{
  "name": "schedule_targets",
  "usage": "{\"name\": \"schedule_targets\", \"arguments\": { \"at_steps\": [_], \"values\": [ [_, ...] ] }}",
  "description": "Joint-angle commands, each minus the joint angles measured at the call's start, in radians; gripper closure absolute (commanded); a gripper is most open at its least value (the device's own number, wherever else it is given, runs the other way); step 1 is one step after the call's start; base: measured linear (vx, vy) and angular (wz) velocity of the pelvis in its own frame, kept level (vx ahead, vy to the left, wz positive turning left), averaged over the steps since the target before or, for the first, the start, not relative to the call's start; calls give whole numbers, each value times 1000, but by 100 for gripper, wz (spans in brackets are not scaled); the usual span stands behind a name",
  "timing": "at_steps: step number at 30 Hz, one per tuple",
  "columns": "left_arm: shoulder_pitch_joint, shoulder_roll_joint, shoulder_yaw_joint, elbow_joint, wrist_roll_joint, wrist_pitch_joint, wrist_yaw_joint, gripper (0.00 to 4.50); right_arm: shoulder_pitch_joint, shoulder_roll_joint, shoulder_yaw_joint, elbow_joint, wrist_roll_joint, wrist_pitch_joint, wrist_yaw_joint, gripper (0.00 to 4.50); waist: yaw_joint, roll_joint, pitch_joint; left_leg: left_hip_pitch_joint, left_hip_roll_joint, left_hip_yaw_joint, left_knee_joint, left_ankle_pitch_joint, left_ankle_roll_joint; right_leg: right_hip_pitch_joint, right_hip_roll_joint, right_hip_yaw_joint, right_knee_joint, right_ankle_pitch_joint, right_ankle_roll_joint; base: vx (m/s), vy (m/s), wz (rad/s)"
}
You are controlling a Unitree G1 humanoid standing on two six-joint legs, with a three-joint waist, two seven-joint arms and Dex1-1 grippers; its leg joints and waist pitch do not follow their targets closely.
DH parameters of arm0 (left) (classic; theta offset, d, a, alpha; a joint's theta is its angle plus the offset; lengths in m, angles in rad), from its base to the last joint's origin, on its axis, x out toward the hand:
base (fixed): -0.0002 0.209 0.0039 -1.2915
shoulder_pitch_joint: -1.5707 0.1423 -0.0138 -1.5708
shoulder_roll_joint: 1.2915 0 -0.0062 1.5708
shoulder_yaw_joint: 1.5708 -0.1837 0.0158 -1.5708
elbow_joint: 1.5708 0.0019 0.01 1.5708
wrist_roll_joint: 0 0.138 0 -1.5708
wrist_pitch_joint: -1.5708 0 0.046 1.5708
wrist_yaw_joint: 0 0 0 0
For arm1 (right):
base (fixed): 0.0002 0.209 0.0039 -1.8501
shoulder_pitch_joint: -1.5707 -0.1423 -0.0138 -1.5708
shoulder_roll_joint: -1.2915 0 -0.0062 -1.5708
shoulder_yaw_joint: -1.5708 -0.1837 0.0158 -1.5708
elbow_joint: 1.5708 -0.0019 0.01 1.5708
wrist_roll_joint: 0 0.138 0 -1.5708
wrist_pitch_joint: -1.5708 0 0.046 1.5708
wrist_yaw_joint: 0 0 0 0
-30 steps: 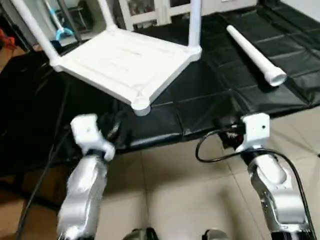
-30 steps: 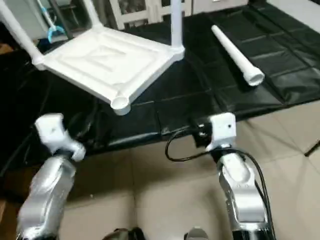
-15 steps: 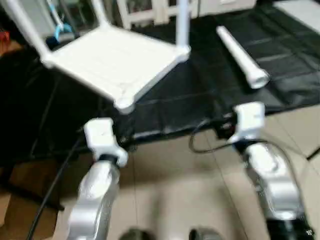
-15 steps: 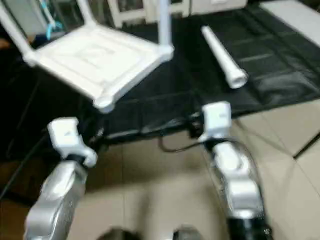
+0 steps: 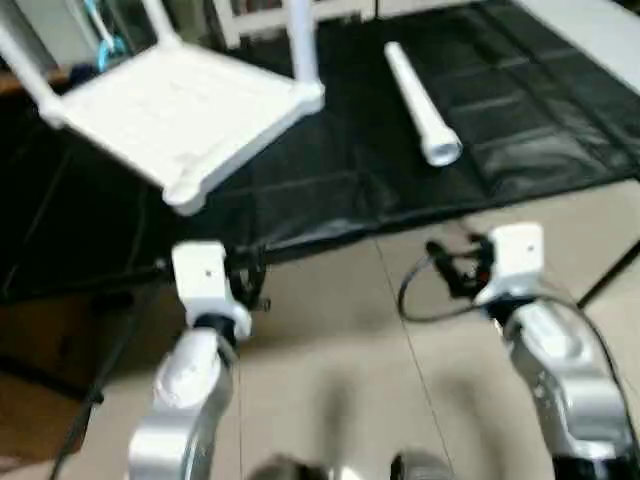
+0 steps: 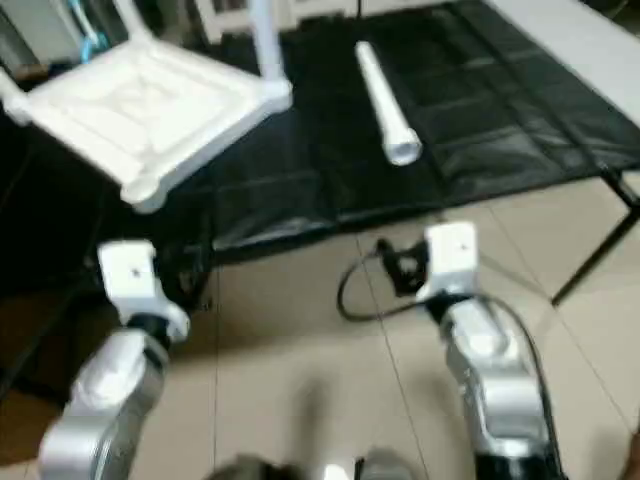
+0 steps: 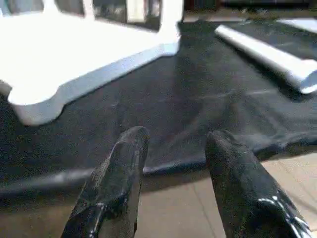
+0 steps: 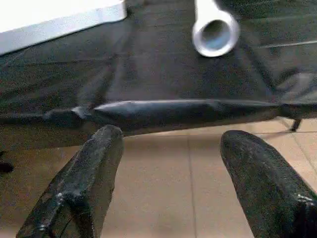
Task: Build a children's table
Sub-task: Move to table
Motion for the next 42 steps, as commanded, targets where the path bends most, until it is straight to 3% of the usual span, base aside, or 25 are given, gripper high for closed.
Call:
{"name": "schedule_targets", "arguments": {
  "at_steps": [1, 2, 8, 11, 15, 16, 17, 18, 19, 20, 21, 22, 23, 24, 25, 27, 28, 29, 31, 33, 34, 37, 40, 41, 42],
  "values": [
    [2, 26, 11, 17, 13, 5, -15, 232, 16, 23, 53, -10, -10, -12, -7, 106, -3, -19, -43, -10, 111, -55, -82, -165, 40, 69, -118, 77, -142, -615, 57, -93, -147, 2],
    [-5, 26, 9, 12, 15, 13, -15, 232, 17, 28, 60, -12, -9, -1, -9, 106, -11, -19, -43, 27, 115, -47, -94, -288, 8, 50, -109, 66, -154, -763, 49, -61, -117, 6],
    [-19, -1, 48, 4, 5, -13, 19, 232, -39, 52, 65, -32, 6, -16, 1, 106, -52, -17, -16, 87, 129, -47, -131, -496, -15, 73, -76, 7, -164, -737, -32, -10, -29, 5],
    [7, -9, 63, -4, -20, -21, 21, 232, -76, 55, 36, -48, 22, -39, -3, 106, -73, -30, -19, 74, 123, -45, -139, -478, -18, 103, -94, 26, -156, -659, -64, 20, 6, 0],
    [45, 18, 64, 14, 2, -55, 8, 232, -120, 39, 23, -37, 13, -39, -12, 106, -53, -68, -56, -8, 58, -4, -53, -50, 88, 205, -108, 109, -179, -658, -154, 116, 29, 11],
    [61, 18, 70, 20, 6, -65, 9, 232, -131, 32, 26, -30, 12, -37, -5, 106, -49, -39, -61, -2, 70, -13, -69, 25, 99, 202, -77, 86, -156, -503, -175, 158, 44, 17],
    [88, 29, 72, 21, 32, -85, 16, 232, -147, 25, 32, -14, 11, -45, 9, 106, -59, -70, -76, 25, 85, -23, -81, 67, 121, 186, -51, 63, -141, -399, -182, 180, 59, 15],
    [100, 33, 73, 21, 44, -94, 18, 232, -154, 22, 35, -7, 10, -49, 16, 106, -93, -25, -91, 162, 162, -109, -110, 214, 238, 66, -15, -6, -39, -215, -129, 241, 36, 13],
    [124, 34, 79, 15, 60, -110, 26, 232, -170, 21, 40, 14, 11, -61, 30, 106, -121, -20, -85, 230, 215, -167, -125, 221, 309, -24, -13, -15, 25, -239, -64, 241, 36, 13],
    [147, 31, 87, 5, 67, -125, 33, 232, -187, 22, 44, 38, 12, -77, 45, 106, -134, -86, -106, 277, 271, -214, -107, 378, 418, -86, -45, 2, 93, -222, 74, 244, -19, 3],
    [154, 29, 90, 2, 68, -130, 35, 232, -193, 22, 45, 47, 13, -83, 51, 106, -131, -82, -106, 276, 259, -206, -94, 468, 415, -116, -61, 11, 114, -176, 117, 199, -43, -4],
    [179, 29, 93, -20, 78, -142, 42, 232, -215, 26, 49, 74, 19, -99, 69, 106, -127, -97, -103, 229, 139, -120, -95, 527, 335, -122, -47, 2, 90, 7, 101, 199, -43, -4],
    [187, 31, 92, -32, 85, -144, 45, 232, -226, 29, 50, 88, 23, -106, 77, 106, -120, -125, -110, 234, 88, -92, -82, 481, 292, -114, -49, 5, 38, 95, 55, 123, -43, -2],
    [187, 31, 92, -32, 85, -144, 45, 232, -226, 29, 50, 88, 23, -106, 77, 106, -96, -170, -104, 169, -14, -22, -73, 247, 217, -13, -64, 38, -49, 173, -10, 98, -46, 3],
    [187, 32, 84, -75, 84, -141, 47, 232, -250, 37, 50, 126, 39, -108, 95, 106, -49, -229, -152, 30, -70, 32, 70, -93, 165, 192, -196, 212, -82, 60, -204, 98, -46, 3],
    [182, 32, 82, -88, 80, -139, 47, 232, -256, 38, 52, 139, 42, -109, 100, 106, -21, -201, -128, -10, -15, -8, 122, -58, 59, 195, -227, 226, -86, 200, -388, 180, 19, 13],
    [172, 25, 81, -97, 70, -137, 49, 232, -260, 37, 57, 149, 39, -107, 106, 106, -5, -184, -99, -44, 57, -51, 156, -32, -78, 192, -263, 222, -111, 250, -538, 176, 43, 13],
    [167, 21, 82, -97, 64, -142, 49, 232, -262, 36, 61, 156, 35, -109, 109, 106, 1, -185, -100, -51, 75, -57, 145, -23, -100, 190, -251, 200, -119, 204, -544, 134, 44, 3],
    [163, 21, 78, -89, 75, -150, 48, 232, -267, 37, 65, 161, 38, -111, 116, 106, 14, -140, -79, -16, 103, -30, -46, 118, -63, 146, -77, 47, -132, -227, -375, 133, 51, 0],
    [157, 21, 72, -73, 92, -156, 50, 232, -272, 34, 70, 169, 38, -117, 124, 106, -12, -107, -79, 62, 162, -69, -127, -51, -21, 90, 20, -19, -66, -315, -219, 131, 108, 13],
    [157, 21, 72, -73, 92, -156, 50, 232, -272, 34, 70, 169, 38, -117, 124, 106, -19, -81, -108, 124, 244, -122, -152, -403, -37, 27, 9, -11, 73, -268, -117, 138, 120, 16],
    [119, 41, 46, -46, 143, -153, 51, 232, -290, 42, 62, 204, 45, -135, 132, 106, -13, -107, -120, 135, 214, -106, -147, -354, 108, -15, -8, -27, 107, -98, 21, 142, 83, 8],
    [90, 43, 37, -46, 135, -140, 41, 232, -294, 50, 51, 217, 48, -140, 125, 106, -14, -156, -110, 119, 197, -48, -170, -386, 174, -8, -54, -4, 36, 8, -11, 120, 8, -6],
    [75, 41, 32, -40, 121, -135, 30, 232, -292, 49, 46, 213, 47, -135, 117, 106, -1, -188, -119, 78, 127, 10, -137, -442, 111, 71, -97, 61, -63, -136, -33, 157, -52, 3],
    [75, 41, 32, -40, 121, -135, 30, 232, -292, 49, 46, 213, 47, -135, 117, 106, 32, -206, -109, 140, 40, 108, 33, -366, -5, 67, -113, 200, -175, -666, -176, 205, -47, -28]
  ]
}}
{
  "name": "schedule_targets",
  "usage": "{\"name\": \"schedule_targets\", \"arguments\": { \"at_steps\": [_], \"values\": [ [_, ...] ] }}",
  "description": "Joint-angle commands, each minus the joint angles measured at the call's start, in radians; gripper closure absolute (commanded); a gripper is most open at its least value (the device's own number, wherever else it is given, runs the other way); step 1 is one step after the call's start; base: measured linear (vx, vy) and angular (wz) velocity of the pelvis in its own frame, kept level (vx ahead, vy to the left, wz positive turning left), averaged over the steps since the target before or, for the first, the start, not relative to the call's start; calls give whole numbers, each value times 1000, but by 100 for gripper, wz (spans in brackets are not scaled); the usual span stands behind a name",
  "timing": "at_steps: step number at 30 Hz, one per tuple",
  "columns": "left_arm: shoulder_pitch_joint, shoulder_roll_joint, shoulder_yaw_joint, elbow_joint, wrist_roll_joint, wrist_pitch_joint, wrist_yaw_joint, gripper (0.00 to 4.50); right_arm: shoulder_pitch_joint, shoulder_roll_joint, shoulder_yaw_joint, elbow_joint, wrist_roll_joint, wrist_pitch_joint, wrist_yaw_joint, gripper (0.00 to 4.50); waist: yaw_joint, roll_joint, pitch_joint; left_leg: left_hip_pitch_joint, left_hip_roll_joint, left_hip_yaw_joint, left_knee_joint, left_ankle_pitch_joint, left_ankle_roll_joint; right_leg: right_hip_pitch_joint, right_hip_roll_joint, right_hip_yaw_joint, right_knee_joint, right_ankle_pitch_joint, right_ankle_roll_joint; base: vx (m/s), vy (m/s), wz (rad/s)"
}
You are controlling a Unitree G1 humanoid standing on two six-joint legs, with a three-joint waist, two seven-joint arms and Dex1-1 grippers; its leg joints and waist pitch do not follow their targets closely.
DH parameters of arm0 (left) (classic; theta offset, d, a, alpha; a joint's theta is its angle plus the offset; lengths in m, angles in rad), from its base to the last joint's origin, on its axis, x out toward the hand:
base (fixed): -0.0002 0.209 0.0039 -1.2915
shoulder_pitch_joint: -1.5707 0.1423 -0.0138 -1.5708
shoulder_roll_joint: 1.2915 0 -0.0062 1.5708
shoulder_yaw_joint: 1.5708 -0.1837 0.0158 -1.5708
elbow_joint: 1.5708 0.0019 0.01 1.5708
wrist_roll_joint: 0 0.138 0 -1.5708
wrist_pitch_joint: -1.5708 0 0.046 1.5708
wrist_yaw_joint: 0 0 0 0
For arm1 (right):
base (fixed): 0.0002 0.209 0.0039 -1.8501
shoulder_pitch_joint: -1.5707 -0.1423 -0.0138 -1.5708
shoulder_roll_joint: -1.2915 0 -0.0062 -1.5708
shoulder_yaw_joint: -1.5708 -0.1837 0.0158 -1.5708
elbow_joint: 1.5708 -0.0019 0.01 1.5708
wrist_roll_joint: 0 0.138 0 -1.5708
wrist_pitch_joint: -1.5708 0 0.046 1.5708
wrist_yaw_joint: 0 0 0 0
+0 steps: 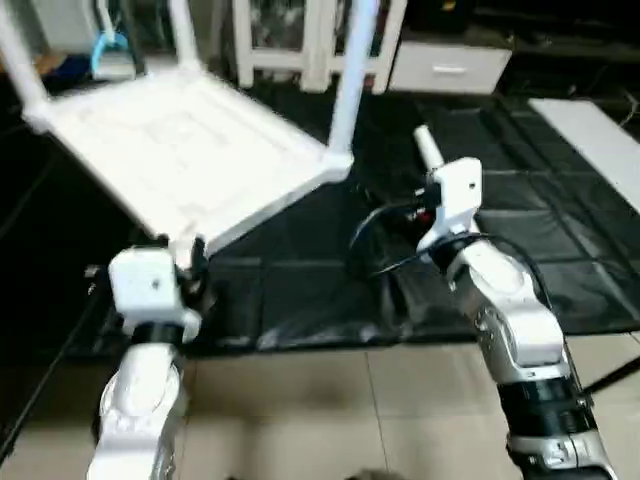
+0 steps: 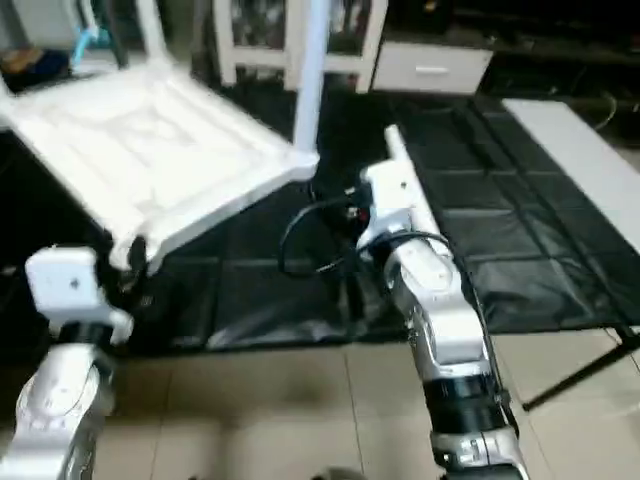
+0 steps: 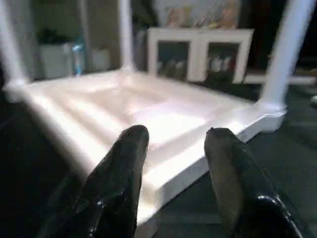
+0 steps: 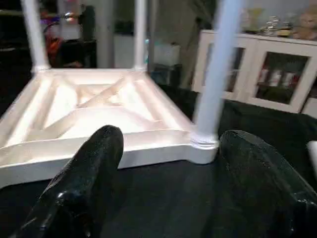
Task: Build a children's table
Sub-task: Move to table
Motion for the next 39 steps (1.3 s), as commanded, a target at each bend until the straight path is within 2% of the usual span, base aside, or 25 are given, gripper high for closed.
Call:
{"name": "schedule_targets", "arguments": {
  "at_steps": [1, 3, 5, 6, 7, 8, 9, 11, 13, 14, 15, 17, 19, 20, 21, 22, 23, 24, 26, 28, 31, 34, 36, 37, 39],
  "values": [
    [-16, 1, -24, 4, -14, 17, -19, 232, 0, -6, -24, 6, 9, -1, -13, 106, 65, 0, -52, -61, 0, -41, 66, -140, 42, 149, -146, 258, -198, -749, -243, 205, -47, -28],
    [-26, 2, -32, 15, -18, 19, -30, 232, 7, -11, -27, -6, 7, 3, -15, 106, 78, -10, -62, -74, -17, -57, 78, -102, -11, 165, -74, 293, -176, -600, -271, 174, -4, -41],
    [-37, 5, -47, 30, -11, 14, -46, 232, 24, -28, -33, -25, 5, 12, -18, 106, 101, 30, -56, -36, -28, -81, 10, -60, -60, 146, 59, 325, -179, -340, -204, 146, 11, -25],
    [-40, 4, -49, 33, -9, 15, -49, 232, 28, -39, -35, -25, 1, 24, -20, 106, 85, 83, -52, 67, 34, -106, -101, -40, -81, 46, 144, 249, -137, -300, -13, 123, 99, -49],
    [-41, 3, -48, 33, -9, 15, -50, 232, 28, -43, -36, -22, 0, 32, -21, 106, 23, 125, -100, 165, 215, -205, -162, -71, -66, -106, 46, 66, 93, -284, 60, 123, 99, -49],
    [-42, 3, -47, 34, -9, 15, -51, 232, 27, -48, -36, -18, -2, 45, -24, 106, 42, 116, -109, 160, 230, -191, -147, -1, -101, -109, 14, 20, 112, -221, 65, 131, 87, -54],
    [-44, 4, -43, 37, -11, 18, -52, 232, 23, -64, -26, -7, -16, 67, -18, 106, 48, 104, -97, 119, 186, -212, -143, 91, -52, -109, 5, -10, 114, -119, 82, 184, 57, -18],
    [-48, 8, -38, 43, -18, 21, -54, 232, 19, -84, -7, 5, -35, 90, -2, 106, 5, 107, -105, 140, 113, -155, -128, 305, 128, -155, -18, -70, 67, 75, 42, 189, 53, -8],
    [-50, 10, -42, 47, -20, 21, -58, 232, 23, -93, 3, 5, -41, 99, 12, 106, -17, 46, -108, 128, 9, -93, -90, 238, 207, -105, -60, -46, -52, 209, -80, 221, -7, 3],
    [-49, 10, -47, 48, -19, 21, -61, 232, 26, -94, 5, 5, -41, 101, 14, 106, 24, -21, -110, -49, -79, -49, 42, -52, 204, 109, -168, 115, -143, 1, -262, 258, -7, 14],
    [-47, 9, -55, 47, -26, 25, -71, 232, 30, -93, 4, 0, -43, 102, 11, 106, 45, 6, -135, -66, -82, -50, 94, -94, 170, 152, -221, 171, -137, 6, -376, 239, -11, 11],
    [-42, 7, -61, 47, -37, 28, -82, 232, 34, -92, 5, -5, -50, 105, 1, 106, 29, 27, -92, -141, -14, -102, 149, 19, 28, 146, -204, 129, -137, 5, -467, 215, -17, 2],
    [-32, -3, -54, 47, -80, 41, -102, 232, 35, -97, 4, -20, -72, 130, -38, 106, 30, 47, -89, -168, 21, -114, 89, 206, -3, 125, -175, 55, -138, 121, -436, 131, -3, -8],
    [-31, -7, -45, 46, -96, 48, -107, 232, 29, -103, 2, -24, -78, 141, -55, 106, 38, 81, -91, -161, 41, -110, -27, 380, 31, 94, -94, -12, -116, 169, -339, 163, 25, -4],
    [-31, -7, -44, 46, -97, 48, -108, 232, 29, -103, 2, -24, -79, 141, -56, 106, 32, 148, -112, -90, 108, -143, -75, 529, 84, 55, -1, -56, -44, 176, -163, 216, 78, -20],
    [-28, -8, -39, 46, -105, 48, -111, 232, 28, -106, -1, -25, -81, 145, -66, 106, -6, 151, -86, -89, 175, -195, -98, 643, 155, 7, 13, -53, 28, 114, -99, 132, 68, -15],
    [-26, -8, -30, 44, -110, 52, -108, 232, 21, -106, -13, -21, -68, 164, -68, 106, 19, 141, -117, -43, 213, -214, -52, 906, 194, -20, -41, 0, 18, 131, -44, 102, 82, -8],
    [-20, -4, -25, 38, -106, 57, -103, 232, 16, -107, -22, -18, -55, 173, -63, 106, 26, 134, -115, -40, 192, -201, -46, 1098, 162, -25, -57, 19, -2, 225, -2, 66, 41, 4],
    [-13, -2, -18, 32, -99, 68, -96, 232, 15, -106, -28, -23, -43, 184, -56, 106, 43, 109, -114, -62, 132, -165, -36, 941, 143, -14, -84, 41, -52, 291, -11, 33, 21, 2],
    [-16, -6, -17, 39, -94, 75, -89, 232, 27, -105, -20, -40, -47, 183, -51, 106, 63, 91, -100, -128, 79, -89, -71, 202, 70, 43, -120, 43, -90, 218, -108, 0, 0, 0],
    [-19, -14, -19, 53, -95, 66, -82, 232, 49, -99, -11, -58, -55, 176, -49, 106, 28, 127, -72, -82, 172, -133, -156, -301, -88, 18, -34, -8, -81, -119, -149, -77, -25, 5],
    [-27, -26, -14, 80, -109, 57, -80, 232, 57, -94, -5, -58, -68, 170, -66, 106, 6, 137, -69, -81, 247, -172, -247, -659, -135, 26, -31, -36, 18, -132, -36, -78, -42, 0],
    [-62, -31, 10, 127, -110, 68, -66, 232, 34, -81, -12, -17, -68, 206, -99, 106, 10, 112, -78, -81, 182, -125, -198, -624, -78, 14, -66, 5, -52, -206, -49, -88, -116, 4],
    [-81, -30, 21, 140, -114, 79, -62, 232, 11, -81, -12, 13, -74, 223, -109, 106, 24, 71, -75, -69, 48, -45, -34, -391, -65, -31, -127, 26, -189, -637, -43, -96, -144, 6],
    [-101, -26, 34, 147, -118, 88, -59, 232, -23, -85, -13, 54, -81, 236, -117, 106, 40, 44, -76, -159, 53, -66, 17, 54, 2, 21, -179, 76, -195, -874, 108, -82, -117, -19]
  ]
}}
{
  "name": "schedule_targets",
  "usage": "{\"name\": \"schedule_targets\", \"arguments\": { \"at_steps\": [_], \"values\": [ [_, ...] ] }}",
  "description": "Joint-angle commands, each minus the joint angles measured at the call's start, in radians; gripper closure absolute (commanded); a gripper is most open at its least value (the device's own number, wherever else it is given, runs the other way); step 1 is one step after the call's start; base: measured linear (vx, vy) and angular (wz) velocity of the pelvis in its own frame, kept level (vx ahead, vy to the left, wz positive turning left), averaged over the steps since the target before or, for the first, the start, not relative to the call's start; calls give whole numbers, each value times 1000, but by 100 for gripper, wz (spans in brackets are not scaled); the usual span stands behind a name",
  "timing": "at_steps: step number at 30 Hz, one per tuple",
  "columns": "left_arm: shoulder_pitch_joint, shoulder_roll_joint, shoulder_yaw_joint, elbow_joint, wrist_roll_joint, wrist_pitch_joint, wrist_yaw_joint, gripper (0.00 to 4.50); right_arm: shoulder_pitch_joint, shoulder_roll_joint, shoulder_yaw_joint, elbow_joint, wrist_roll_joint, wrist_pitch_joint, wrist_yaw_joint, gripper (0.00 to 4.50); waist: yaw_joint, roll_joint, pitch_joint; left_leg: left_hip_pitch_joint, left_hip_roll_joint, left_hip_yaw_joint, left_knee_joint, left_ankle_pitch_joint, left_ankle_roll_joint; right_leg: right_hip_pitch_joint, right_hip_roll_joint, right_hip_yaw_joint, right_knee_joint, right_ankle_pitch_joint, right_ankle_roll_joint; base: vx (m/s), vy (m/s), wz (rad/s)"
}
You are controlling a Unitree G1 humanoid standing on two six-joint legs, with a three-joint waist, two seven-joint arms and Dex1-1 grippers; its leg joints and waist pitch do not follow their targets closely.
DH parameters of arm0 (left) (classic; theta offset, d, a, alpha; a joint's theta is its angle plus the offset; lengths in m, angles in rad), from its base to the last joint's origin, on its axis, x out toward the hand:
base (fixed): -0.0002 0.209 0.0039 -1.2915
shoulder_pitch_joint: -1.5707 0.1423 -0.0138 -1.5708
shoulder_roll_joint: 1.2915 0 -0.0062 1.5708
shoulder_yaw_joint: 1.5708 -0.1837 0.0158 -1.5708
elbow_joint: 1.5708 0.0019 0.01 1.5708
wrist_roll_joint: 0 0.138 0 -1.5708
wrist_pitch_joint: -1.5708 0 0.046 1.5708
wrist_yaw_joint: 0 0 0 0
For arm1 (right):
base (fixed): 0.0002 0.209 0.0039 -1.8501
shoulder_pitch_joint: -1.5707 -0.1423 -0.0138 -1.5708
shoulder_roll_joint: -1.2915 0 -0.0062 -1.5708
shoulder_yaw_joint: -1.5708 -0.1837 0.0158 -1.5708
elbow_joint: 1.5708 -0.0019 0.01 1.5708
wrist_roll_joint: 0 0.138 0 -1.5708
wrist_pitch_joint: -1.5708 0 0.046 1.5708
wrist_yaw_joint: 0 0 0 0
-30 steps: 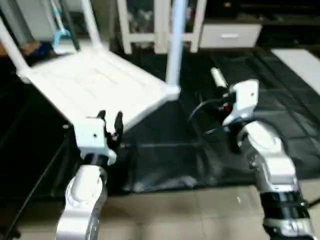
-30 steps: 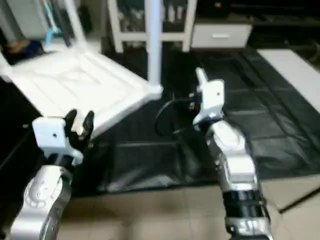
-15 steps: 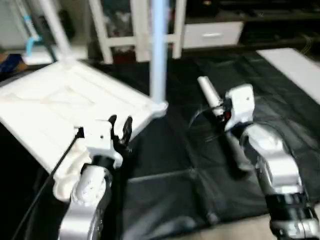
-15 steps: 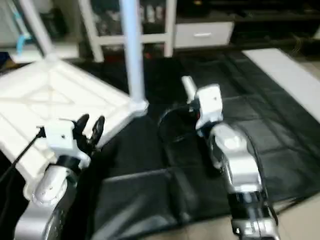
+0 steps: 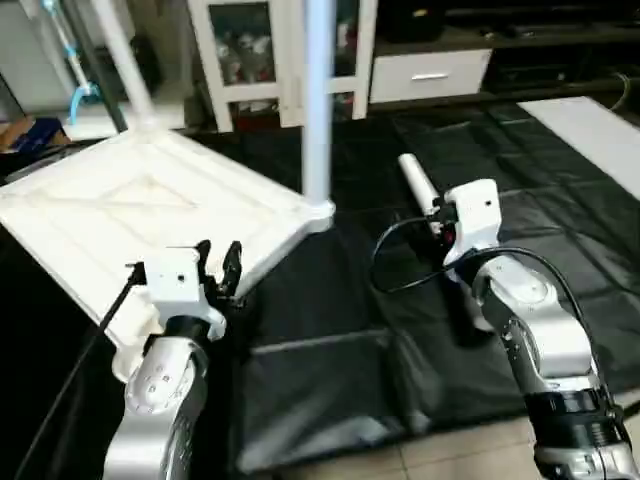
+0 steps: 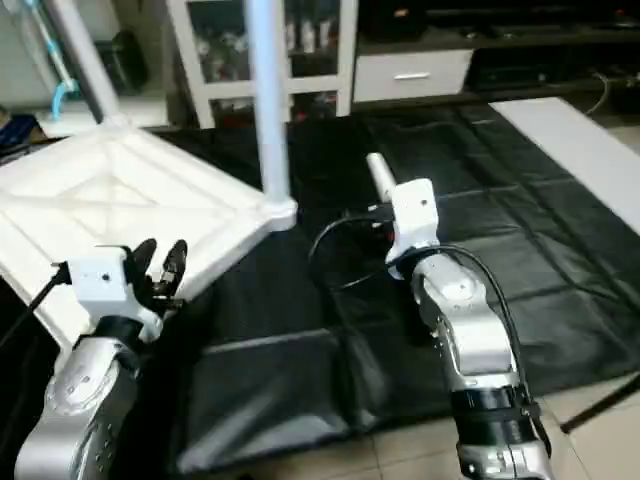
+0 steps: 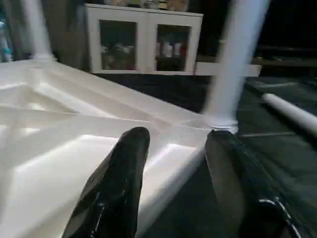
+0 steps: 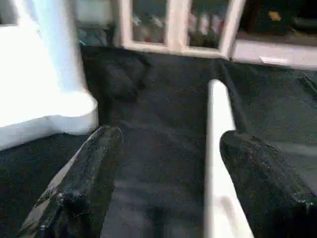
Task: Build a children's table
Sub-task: Move to table, then pick table leg
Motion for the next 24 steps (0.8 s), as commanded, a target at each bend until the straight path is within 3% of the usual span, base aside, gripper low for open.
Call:
{"name": "schedule_targets", "arguments": {
  "at_steps": [1, 2, 3, 4, 5, 6, 7, 8, 9, 10, 11, 12, 13, 14, 15, 16, 17, 18, 19, 20, 21, 22, 24],
  "values": [
    [-21, 12, 18, 2, -8, 19, 6, 232, -37, -4, -15, 42, -12, 24, -6, 106, 18, -54, -58, -44, 22, -18, -35, -21, 2, 44, -138, 83, -174, -710, 108, -70, -89, -30],
    [-22, 11, 15, -2, -7, 19, 5, 232, -45, -10, -19, 52, -10, 26, -1, 106, 18, -42, -66, -30, 32, -18, -57, -25, -5, 39, -114, 67, -158, -580, 74, -64, -43, -20],
    [-23, 12, 13, -2, -7, 19, 4, 232, -48, -11, -20, 55, -9, 27, 1, 106, 10, -27, -67, -10, 44, -16, -82, -66, 9, 22, -78, 40, -147, -370, 4, -81, -27, -3],
    [-32, 22, -2, -8, 4, 18, -4, 232, -77, -28, -28, 97, -1, 29, 26, 106, 0, -11, -63, 4, 58, -15, -90, -197, 4, 5, -73, 33, -145, -369, -49, -81, -27, -3],
    [-32, 22, -2, -8, 4, 18, -4, 232, -77, -28, -28, 97, -1, 29, 26, 106, -6, -5, -61, 7, 59, -16, -92, -249, -2, 5, -75, 30, -148, -386, -74, -60, -5, -4],
    [-32, 28, -10, -16, 8, 24, -12, 232, -89, -46, -20, 117, -6, 42, 45, 106, -15, 9, -72, 16, 69, -20, -95, -309, -18, 10, -71, 24, -149, -350, -104, 0, 0, 0],
    [-38, 33, -30, -1, 11, 17, -37, 232, -110, -77, -9, 158, -4, 54, 89, 106, -17, 17, -59, 14, 74, -25, -108, -363, -21, 12, -68, 19, -151, -315, -118, 0, 0, 0],
    [-32, 37, -42, 23, 11, 17, -57, 232, -110, -88, -2, 176, -10, 51, 97, 90, -17, 16, -60, 18, 75, -25, -109, -390, -21, 12, -69, 18, -151, -317, -125, -28, 70, -7],
    [-32, 49, -55, 43, 25, 37, -64, 232, -114, -98, 6, 192, -18, 54, 102, 80, -13, 9, -68, 27, 70, -16, -102, -393, -18, 9, -76, 23, -157, -320, -136, -14, 60, 3],
    [-34, 60, -67, 46, 32, 40, -74, 232, -124, -102, 4, 206, -15, 57, 113, 80, -4, 14, -67, 32, 66, -6, -99, -378, -11, 4, -84, 30, -161, -334, -146, -14, 60, 3],
    [-32, 65, -76, 40, 37, 41, -79, 232, -129, -106, 0, 209, -12, 61, 123, 73, -5, 14, -67, 26, 62, -1, -97, -365, -2, 9, -90, 34, -161, -345, -151, 0, 0, 0],
    [-35, 65, -77, 25, 26, 52, -86, 232, -143, -107, -4, 226, -8, 59, 132, 59, 5, 23, -77, 13, 59, 3, -91, -306, 26, 27, -112, 43, -156, -334, -168, 0, 52, -4],
    [-36, 64, -78, 13, 15, 59, -90, 232, -155, -108, -8, 242, -7, 55, 140, 59, 7, 14, -80, 7, 59, 10, -87, -268, 50, 31, -123, 49, -160, -313, -181, 0, 52, -4],
    [-43, 70, -83, 15, 19, 44, -97, 232, -175, -109, -6, 282, -17, 37, 143, 44, 15, 11, -80, 0, 57, 12, -78, -236, 82, 37, -141, 57, -165, -309, -196, 1, 76, -7],
    [-49, 73, -89, 17, 17, 45, -104, 232, -201, -116, 3, 339, -41, 14, 136, 34, 33, -10, -83, -21, 64, 1, -21, -145, 156, 53, -224, 97, -193, -341, -229, 2, 110, -11],
    [-50, 73, -89, 16, 16, 48, -105, 232, -204, -117, 4, 344, -44, 12, 135, 29, 44, 1, -79, -29, 76, -17, -5, -109, 160, 56, -247, 101, -197, -384, -242, 2, 110, -11],
    [-54, 79, -96, 10, 13, 61, -117, 232, -221, -123, 12, 370, -56, 13, 133, 29, 49, 10, -82, -24, 82, -22, -19, -96, 158, 53, -229, 86, -190, -375, -245, 9, 130, -13],
    [-51, 87, -109, -7, -15, 71, -157, 232, -238, -131, 22, 392, -65, 17, 139, 29, 43, 28, -89, -4, 82, -7, -67, -105, 162, 31, -141, 38, -153, -295, -246, 19, 127, -4],
    [-44, 107, -132, -15, -37, 63, -218, 232, -264, -140, 32, 432, -76, 18, 146, 29, 26, 42, -100, 41, 85, -3, -93, -138, 149, -5, -58, 0, -114, -175, -231, 19, 127, -4],
    [-39, 122, -148, -19, -50, 51, -261, 232, -283, -146, 39, 461, -80, 16, 153, 29, 18, 46, -102, 48, 90, -9, -96, -148, 128, -12, -42, -7, -101, -105, -217, 4, 134, 0],
    [-36, 130, -158, -21, -57, 47, -282, 232, -290, -151, 44, 474, -86, 20, 155, 29, 16, 52, -100, 45, 97, -7, -107, -198, 70, -13, -40, -8, -92, -21, -195, -18, 126, 1],
    [-30, 153, -187, -28, -67, 46, -337, 232, -314, -165, 63, 512, -109, 30, 159, 29, 14, 37, -94, 44, 93, 1, -119, -312, -16, -14, -48, -2, -98, -19, -181, -18, 126, 1],
    [-26, 188, -224, -47, -72, 54, -396, 232, -348, -176, 78, 557, -117, 64, 188, 29, 14, 31, -93, 48, 79, 14, -121, -407, -71, -19, -63, 6, -110, -55, -179, -22, 75, 7]
  ]
}}
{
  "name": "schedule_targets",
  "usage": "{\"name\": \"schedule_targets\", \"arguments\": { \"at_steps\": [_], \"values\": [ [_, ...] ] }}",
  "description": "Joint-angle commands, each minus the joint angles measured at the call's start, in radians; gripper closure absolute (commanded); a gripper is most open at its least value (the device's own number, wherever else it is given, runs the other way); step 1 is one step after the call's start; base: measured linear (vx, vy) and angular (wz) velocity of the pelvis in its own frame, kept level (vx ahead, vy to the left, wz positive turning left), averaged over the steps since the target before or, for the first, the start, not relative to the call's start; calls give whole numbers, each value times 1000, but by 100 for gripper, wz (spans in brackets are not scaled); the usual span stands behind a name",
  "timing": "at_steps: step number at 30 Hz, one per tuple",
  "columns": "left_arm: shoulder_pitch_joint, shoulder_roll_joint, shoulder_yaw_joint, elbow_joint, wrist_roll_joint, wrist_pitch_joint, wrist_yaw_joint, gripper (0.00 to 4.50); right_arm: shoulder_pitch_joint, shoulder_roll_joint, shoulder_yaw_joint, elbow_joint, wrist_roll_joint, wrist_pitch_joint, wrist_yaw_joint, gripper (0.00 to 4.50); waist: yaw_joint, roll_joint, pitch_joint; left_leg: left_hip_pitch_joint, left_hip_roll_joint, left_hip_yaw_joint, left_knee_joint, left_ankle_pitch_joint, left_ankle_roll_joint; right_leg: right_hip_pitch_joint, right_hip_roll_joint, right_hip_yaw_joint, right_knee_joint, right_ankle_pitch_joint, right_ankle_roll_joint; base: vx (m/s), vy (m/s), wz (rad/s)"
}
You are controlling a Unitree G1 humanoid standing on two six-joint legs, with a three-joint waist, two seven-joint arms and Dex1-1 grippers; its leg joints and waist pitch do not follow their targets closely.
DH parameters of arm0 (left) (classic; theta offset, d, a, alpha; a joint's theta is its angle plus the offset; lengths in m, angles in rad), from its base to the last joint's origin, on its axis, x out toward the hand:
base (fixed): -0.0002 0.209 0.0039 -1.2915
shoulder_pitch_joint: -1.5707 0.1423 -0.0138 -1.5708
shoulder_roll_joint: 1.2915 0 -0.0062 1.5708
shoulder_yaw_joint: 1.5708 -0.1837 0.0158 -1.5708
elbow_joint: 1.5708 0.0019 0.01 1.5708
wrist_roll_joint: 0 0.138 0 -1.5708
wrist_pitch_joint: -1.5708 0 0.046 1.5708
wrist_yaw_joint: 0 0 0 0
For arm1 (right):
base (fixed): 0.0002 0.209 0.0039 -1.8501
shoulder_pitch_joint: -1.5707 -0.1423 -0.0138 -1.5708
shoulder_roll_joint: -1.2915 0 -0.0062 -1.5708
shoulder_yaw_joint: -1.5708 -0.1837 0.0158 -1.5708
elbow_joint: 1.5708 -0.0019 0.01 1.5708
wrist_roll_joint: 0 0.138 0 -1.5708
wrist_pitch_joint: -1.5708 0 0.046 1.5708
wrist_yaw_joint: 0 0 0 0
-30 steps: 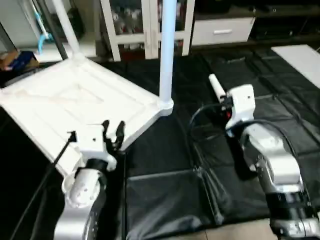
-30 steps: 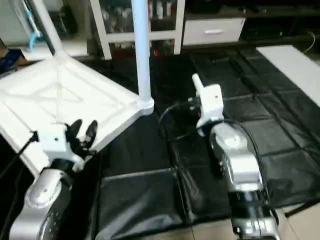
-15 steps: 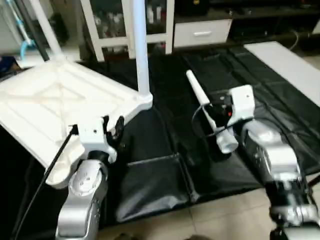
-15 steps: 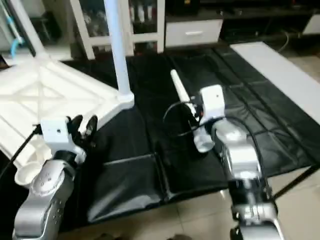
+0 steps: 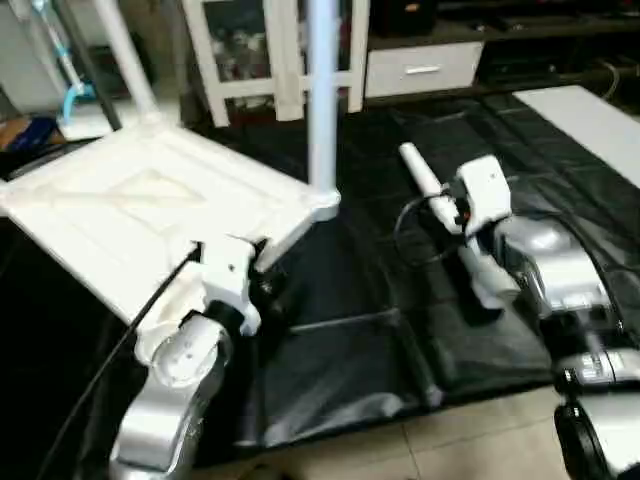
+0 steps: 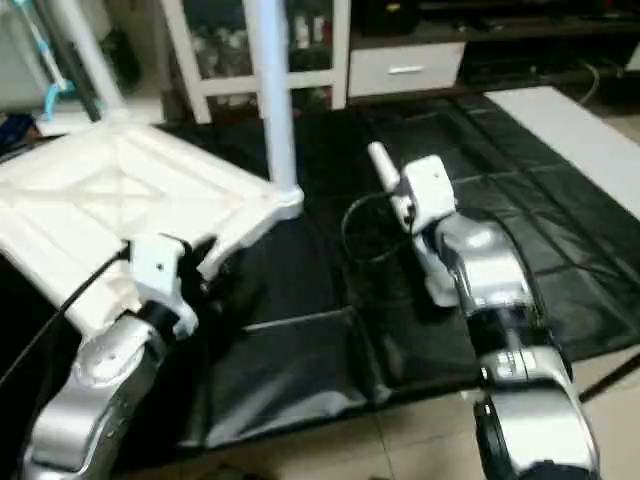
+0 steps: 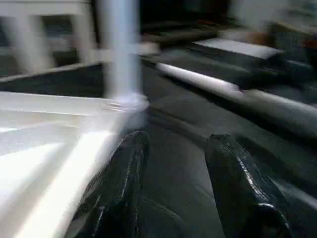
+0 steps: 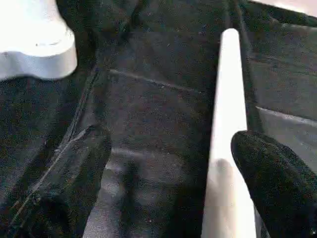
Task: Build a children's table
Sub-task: Pick table leg
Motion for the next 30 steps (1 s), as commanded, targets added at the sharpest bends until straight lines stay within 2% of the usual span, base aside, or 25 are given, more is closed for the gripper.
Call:
{"name": "schedule_targets", "arguments": {
  "at_steps": [1, 2, 3, 4, 7, 9, 12, 15, 16, 17, 18, 19, 20, 22, 23, 24, 25, 26, 28, 30],
  "values": [
    [1, 33, -64, -39, -8, 19, -83, 232, -46, -32, 34, 76, -41, 53, 37, 29, -15, -18, -70, 67, 71, -31, -128, -505, -139, -2, -32, 27, -62, -246, -140, -24, 58, 8],
    [0, 38, -71, -41, -6, 20, -90, 232, -55, -35, 41, 90, -51, 62, 35, 29, -14, -19, -70, 67, 69, -31, -126, -508, -136, -1, -38, 32, -64, -274, -138, 0, 0, 0],
    [-2, 45, -80, -42, -2, 22, -98, 232, -66, -38, 50, 109, -63, 75, 31, 29, -14, -23, -69, 63, 68, -29, -123, -493, -121, 0, -47, 38, -71, -313, -130, 0, 0, 0],
    [-10, 66, -108, -54, -3, 42, -128, 232, -105, -45, 56, 169, -85, 92, 26, 29, -17, -25, -69, 56, 68, -27, -123, -471, -108, 5, -52, 39, -72, -335, -128, 0, 0, 0],
    [-14, 73, -114, -59, -9, 50, -139, 232, -123, -49, 54, 199, -94, 89, 11, 29, -20, -29, -65, 51, 71, -25, -124, -468, -96, 6, -55, 38, -81, -394, -99, 0, 0, 0],
    [-28, 72, -103, -62, -22, 73, -141, 232, -158, -59, 52, 266, -102, 84, -8, 29, -26, -30, -66, 45, 69, -27, -122, -462, -90, 9, -58, 34, -81, -415, -100, 0, 0, 0],
    [-39, 68, -86, -49, -7, 88, -107, 232, -160, -67, 67, 307, -107, 92, 18, 29, -28, -32, -63, 52, 69, -25, -118, -492, -87, 1, -55, 33, -88, -455, -90, 0, 0, 0],
    [-26, 65, -83, -60, -17, 103, -101, 232, -155, -66, 68, 344, -98, 132, 84, 29, -35, -32, -50, 47, 68, -29, -120, -517, -77, -4, -56, 32, -96, -502, -77, 0, 0, 0],
    [-26, 65, -83, -60, -17, 103, -101, 232, -155, -66, 68, 344, -98, 132, 84, 29, -38, -32, -53, 48, 68, -30, -119, -519, -78, -3, -55, 32, -94, -501, -77, 0, 0, 0],
    [-17, 62, -91, -65, -17, 106, -101, 232, -146, -65, 68, 348, -92, 141, 116, 29, -41, -29, -45, 47, 69, -33, -123, -535, -79, -7, -53, 31, -96, -503, -76, 0, 0, 0],
    [-17, 62, -91, -65, -17, 106, -101, 232, -146, -65, 68, 348, -92, 141, 116, 29, -46, -31, -47, 45, 70, -34, -123, -545, -78, -4, -52, 30, -95, -500, -75, 0, 0, 0],
    [-10, 54, -100, -65, -14, 111, -93, 232, -136, -65, 65, 360, -85, 137, 133, 29, -48, -24, -40, 40, 70, -38, -127, -558, -79, -5, -53, 28, -93, -503, -73, 0, 0, 0],
    [-8, 52, -104, -65, -11, 113, -90, 232, -134, -65, 65, 367, -85, 130, 135, 29, -51, -27, -38, 39, 70, -38, -128, -574, -81, -5, -50, 26, -96, -516, -68, 0, 0, 0],
    [-6, 47, -107, -67, -13, 119, -85, 232, -131, -64, 62, 376, -82, 126, 139, 46, -54, -30, -38, 45, 70, -39, -126, -600, -84, -9, -52, 23, -100, -544, -60, 0, 0, 0],
    [-6, 42, -114, -76, -14, 129, -76, 232, -130, -63, 60, 389, -82, 111, 145, 46, -55, -27, -31, 50, 67, -39, -125, -629, -89, -18, -50, 23, -107, -571, -49, 0, 0, 0],
    [-6, 39, -117, -81, -16, 133, -73, 232, -130, -61, 58, 393, -81, 104, 148, 46, -58, -26, -28, 54, 67, -42, -126, -655, -93, -19, -48, 17, -109, -593, -42, 0, 0, 0],
    [-6, 36, -119, -85, -18, 138, -71, 232, -131, -61, 57, 401, -85, 99, 153, 74, -61, -25, -24, 57, 68, -43, -128, -685, -97, -20, -45, 10, -111, -606, -36, 0, 0, 0],
    [-5, 34, -120, -90, -19, 142, -72, 232, -132, -61, 57, 409, -89, 96, 158, 81, -63, -24, -21, 57, 68, -45, -130, -696, -98, -19, -44, 6, -113, -610, -32, 0, 0, 0],
    [-2, 37, -123, -95, -19, 149, -75, 232, -137, -60, 50, 420, -86, 98, 172, 86, -68, -22, -17, 54, 71, -48, -142, -718, -100, -7, -40, -5, -111, -586, -28, 0, 0, 0],
    [-1, 42, -124, -97, -16, 151, -77, 232, -141, -60, 48, 427, -83, 100, 185, 93, -73, -19, -12, 49, 78, -44, -165, -746, -102, 7, -35, -17, -104, -532, -37, 0, 0, 0]
  ]
}}
